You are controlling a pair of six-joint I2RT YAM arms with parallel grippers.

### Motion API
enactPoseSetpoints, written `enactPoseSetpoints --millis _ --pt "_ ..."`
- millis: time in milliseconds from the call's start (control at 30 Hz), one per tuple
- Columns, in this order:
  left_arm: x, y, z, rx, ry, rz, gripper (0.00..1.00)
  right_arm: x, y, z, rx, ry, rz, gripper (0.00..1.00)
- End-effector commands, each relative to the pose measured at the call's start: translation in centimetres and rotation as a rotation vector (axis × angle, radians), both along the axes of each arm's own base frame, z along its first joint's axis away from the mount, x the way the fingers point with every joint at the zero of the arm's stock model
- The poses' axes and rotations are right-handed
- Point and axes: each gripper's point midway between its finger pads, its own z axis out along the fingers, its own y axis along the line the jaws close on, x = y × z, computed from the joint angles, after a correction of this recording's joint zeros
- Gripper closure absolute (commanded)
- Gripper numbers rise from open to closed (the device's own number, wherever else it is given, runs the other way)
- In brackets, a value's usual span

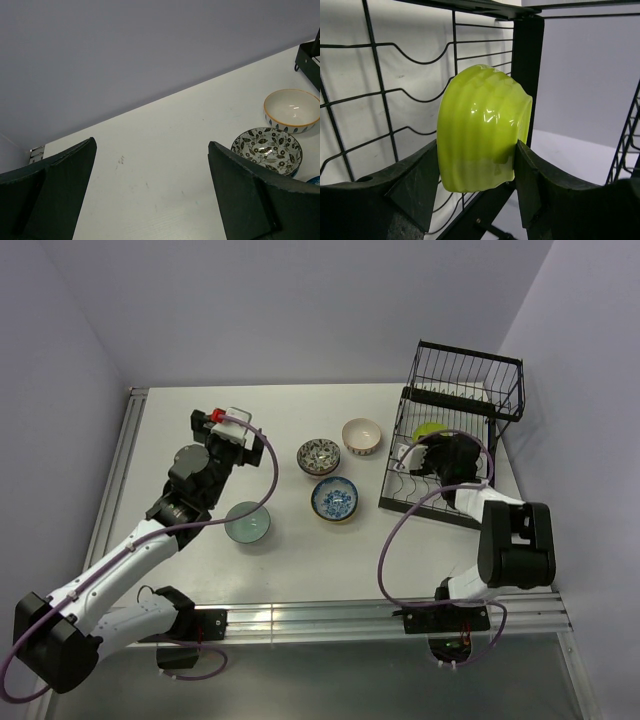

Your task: Load the bowls into the dish rack

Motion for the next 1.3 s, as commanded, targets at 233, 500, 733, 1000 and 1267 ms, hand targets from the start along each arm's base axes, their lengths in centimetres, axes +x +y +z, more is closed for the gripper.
enactPoseSetpoints --millis 233,500,733,1000,1267 --pt "0.6 0.7 0.8 -0.068 -0.034 0.003 0.01 5.8 -0.6 5.0 -0.046 -0.182 0.024 1.0" --pt "1.4 0.9 0.3 -0.059 -0.027 0.006 0.0 6.5 -0.6 3.7 -0.064 -0.159 0.041 1.0" --pt "1.7 0.9 0.2 -0.054 -0.019 0.006 0.01 7.0 -0.5 2.7 -0.059 -0.144 0.036 1.0" --pt "2.0 1.1 0.0 -0.05 -0.015 0.017 0.01 8.1 -0.7 1.9 -0.065 -0.146 0.032 1.0" --pt "2.3 1.5 -0.5 -0.045 -0.005 0.036 0.01 9.5 -0.7 1.5 -0.07 -0.157 0.04 1.0"
